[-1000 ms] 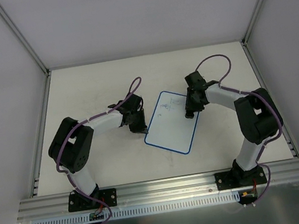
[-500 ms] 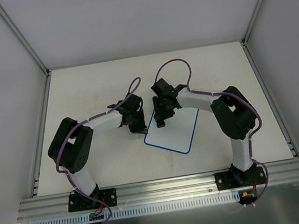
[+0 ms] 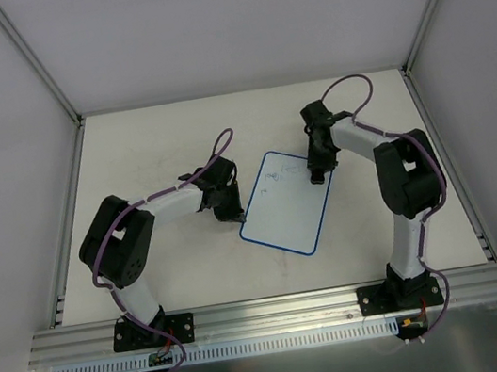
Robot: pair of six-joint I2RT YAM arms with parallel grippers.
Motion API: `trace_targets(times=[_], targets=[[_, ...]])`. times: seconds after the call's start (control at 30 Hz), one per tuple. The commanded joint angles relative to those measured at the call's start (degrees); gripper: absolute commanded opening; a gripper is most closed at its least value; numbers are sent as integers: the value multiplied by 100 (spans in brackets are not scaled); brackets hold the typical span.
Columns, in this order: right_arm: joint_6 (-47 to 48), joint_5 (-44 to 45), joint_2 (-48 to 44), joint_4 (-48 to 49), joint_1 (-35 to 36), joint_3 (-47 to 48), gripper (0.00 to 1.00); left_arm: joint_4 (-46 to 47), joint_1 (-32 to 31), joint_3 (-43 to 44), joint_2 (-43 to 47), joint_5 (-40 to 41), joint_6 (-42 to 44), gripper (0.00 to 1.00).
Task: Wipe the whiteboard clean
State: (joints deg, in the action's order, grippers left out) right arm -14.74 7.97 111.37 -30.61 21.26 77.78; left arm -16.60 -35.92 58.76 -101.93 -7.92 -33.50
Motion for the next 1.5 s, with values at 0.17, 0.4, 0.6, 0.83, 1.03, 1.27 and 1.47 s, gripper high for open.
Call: trace_targets(times=[0.17, 0.4, 0.6, 0.83, 1.03, 1.27, 1.47], targets=[[77, 540, -204, -912, -491, -70, 0, -1003, 33, -462, -459, 625, 194, 0], [244, 3, 463, -912, -193, 773, 0, -1003, 33, -515, -442, 590, 203, 0], [314, -260, 1237, -1113, 317, 1773, 0, -1003, 24, -585, -372, 643, 194, 0], [735, -655, 2169, -1421, 1151, 3188, 0, -1003, 24, -620, -345, 643, 212, 0], [1052, -973, 2626, -1509, 1583, 3894, 0, -994, 24, -647, -310, 660, 212, 0], [1176, -253, 2390, -1571, 1356, 3745, 0, -994, 24, -656, -319, 669, 238, 0], [719, -32, 2021, -1571, 381, 2972, 0, -994, 24, -699, -292, 660, 256, 0]])
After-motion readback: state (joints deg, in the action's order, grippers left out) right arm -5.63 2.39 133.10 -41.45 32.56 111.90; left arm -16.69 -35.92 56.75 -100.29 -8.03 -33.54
